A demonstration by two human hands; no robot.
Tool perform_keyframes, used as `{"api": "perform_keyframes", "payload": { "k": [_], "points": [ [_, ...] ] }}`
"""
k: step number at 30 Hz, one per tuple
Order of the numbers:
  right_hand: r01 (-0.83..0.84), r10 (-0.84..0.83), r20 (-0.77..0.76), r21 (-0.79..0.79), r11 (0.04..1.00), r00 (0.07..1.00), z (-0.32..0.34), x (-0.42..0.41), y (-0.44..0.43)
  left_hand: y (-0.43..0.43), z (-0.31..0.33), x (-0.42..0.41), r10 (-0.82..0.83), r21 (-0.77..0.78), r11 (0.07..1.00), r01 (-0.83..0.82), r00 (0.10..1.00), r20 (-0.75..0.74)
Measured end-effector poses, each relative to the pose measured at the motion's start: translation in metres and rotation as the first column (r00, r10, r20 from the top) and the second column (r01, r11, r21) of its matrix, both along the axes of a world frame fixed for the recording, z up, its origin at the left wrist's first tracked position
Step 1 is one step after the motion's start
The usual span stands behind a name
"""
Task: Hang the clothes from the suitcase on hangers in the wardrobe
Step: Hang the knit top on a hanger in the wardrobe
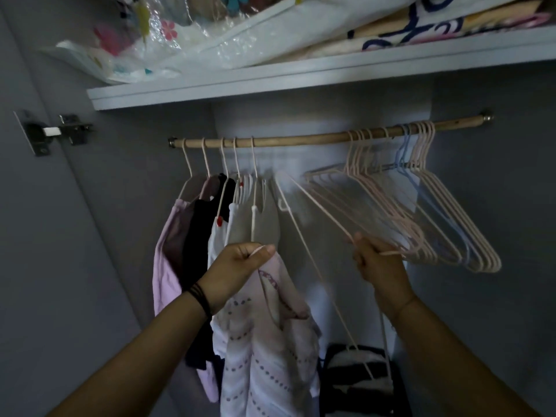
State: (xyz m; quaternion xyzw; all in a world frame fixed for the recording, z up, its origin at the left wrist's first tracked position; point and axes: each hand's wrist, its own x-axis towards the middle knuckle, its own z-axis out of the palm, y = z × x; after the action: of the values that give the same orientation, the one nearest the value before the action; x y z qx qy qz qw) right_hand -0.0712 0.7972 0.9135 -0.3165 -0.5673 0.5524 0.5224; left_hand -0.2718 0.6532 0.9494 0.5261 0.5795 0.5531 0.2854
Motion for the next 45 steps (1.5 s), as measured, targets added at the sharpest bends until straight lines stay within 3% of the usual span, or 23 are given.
{"api": "perform_keyframes", "payload": {
  "k": [7,13,24,31,35,40,45],
  "points": [
    [-0.197,0.173,-0.317,-0.044,0.979,0.932,0.055,0.037,-0.014,0.009,-0.027,0.014,-0.03,-0.103,0.994,0.021,0.996,-0.082],
    [-0.258,0.206,-0.49,-0.04,0.965,0.847,0.076,0.041,-0.027,0.014,-0.051,0.04,-0.052,-0.16,0.986,0.037,0.994,-0.091],
    [-0.335,0.204,-0.599,-0.114,0.935,0.774,0.046,0.035,-0.025,0.001,-0.083,0.039,0.002,-0.193,0.981,-0.016,0.997,-0.071],
    [-0.371,0.244,-0.582,-0.107,0.923,0.775,0.03,0.029,-0.026,-0.004,-0.091,0.023,0.096,-0.245,0.95,-0.194,0.928,-0.36],
    [-0.386,0.254,-0.566,-0.124,0.914,0.784,0.02,0.024,-0.028,-0.006,-0.088,0.021,0.065,-0.217,0.956,-0.197,0.865,-0.498],
    [-0.446,0.27,-0.619,-0.147,0.883,0.738,0.017,0.019,-0.031,-0.003,-0.083,0.009,0.005,-0.197,0.976,-0.092,0.916,-0.4],
    [-0.505,0.339,-0.67,-0.061,0.861,0.66,0.023,0.014,-0.03,-0.004,-0.074,0.0,-0.105,-0.222,0.974,0.037,0.947,-0.304]
  ]
}}
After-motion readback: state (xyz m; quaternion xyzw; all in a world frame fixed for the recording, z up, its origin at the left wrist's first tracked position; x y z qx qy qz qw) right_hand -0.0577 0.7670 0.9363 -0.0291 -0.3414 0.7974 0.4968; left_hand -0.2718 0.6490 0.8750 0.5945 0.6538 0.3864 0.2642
